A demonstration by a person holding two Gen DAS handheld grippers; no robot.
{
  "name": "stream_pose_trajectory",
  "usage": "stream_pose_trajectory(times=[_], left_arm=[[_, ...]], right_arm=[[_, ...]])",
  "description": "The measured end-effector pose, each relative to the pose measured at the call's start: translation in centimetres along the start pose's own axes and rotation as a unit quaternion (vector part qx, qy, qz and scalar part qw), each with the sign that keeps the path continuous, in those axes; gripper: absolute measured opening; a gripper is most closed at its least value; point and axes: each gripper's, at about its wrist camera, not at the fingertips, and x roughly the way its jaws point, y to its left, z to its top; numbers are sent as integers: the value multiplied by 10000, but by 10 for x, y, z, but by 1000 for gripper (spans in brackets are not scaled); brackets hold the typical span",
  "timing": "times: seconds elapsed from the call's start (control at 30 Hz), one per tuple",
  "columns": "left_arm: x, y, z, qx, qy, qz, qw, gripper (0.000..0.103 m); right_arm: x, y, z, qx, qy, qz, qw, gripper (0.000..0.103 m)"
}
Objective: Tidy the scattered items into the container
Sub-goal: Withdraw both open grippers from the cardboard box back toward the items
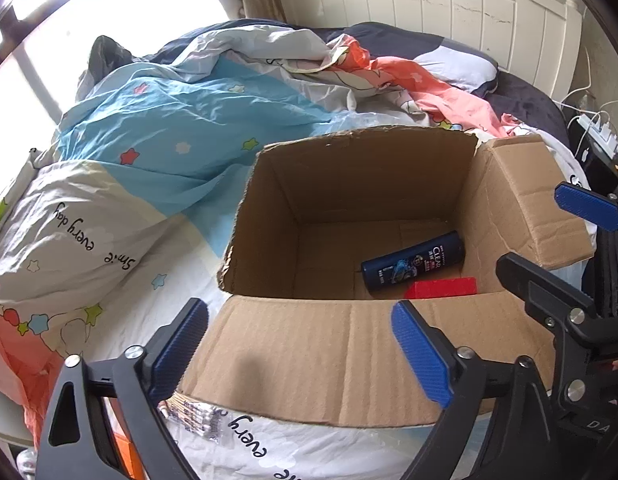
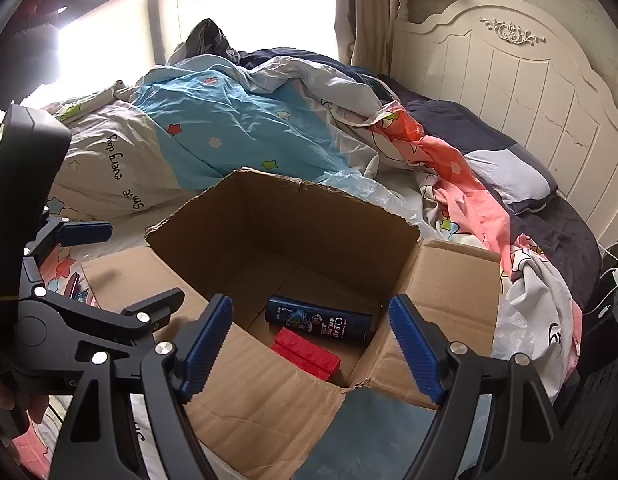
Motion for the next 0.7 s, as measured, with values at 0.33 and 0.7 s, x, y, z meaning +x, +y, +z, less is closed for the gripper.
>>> stream_pose_trajectory(times=[0.33,0.7], left_arm=[[-11,19,-20,-358,114,-8,9993,103],[-35,46,-46,-561,25,-11,9984,103]], right_arm=[[-12,20,2,-189,-49,-41,9998,82],[-31,57,8,-441,-248,65,9987,82]])
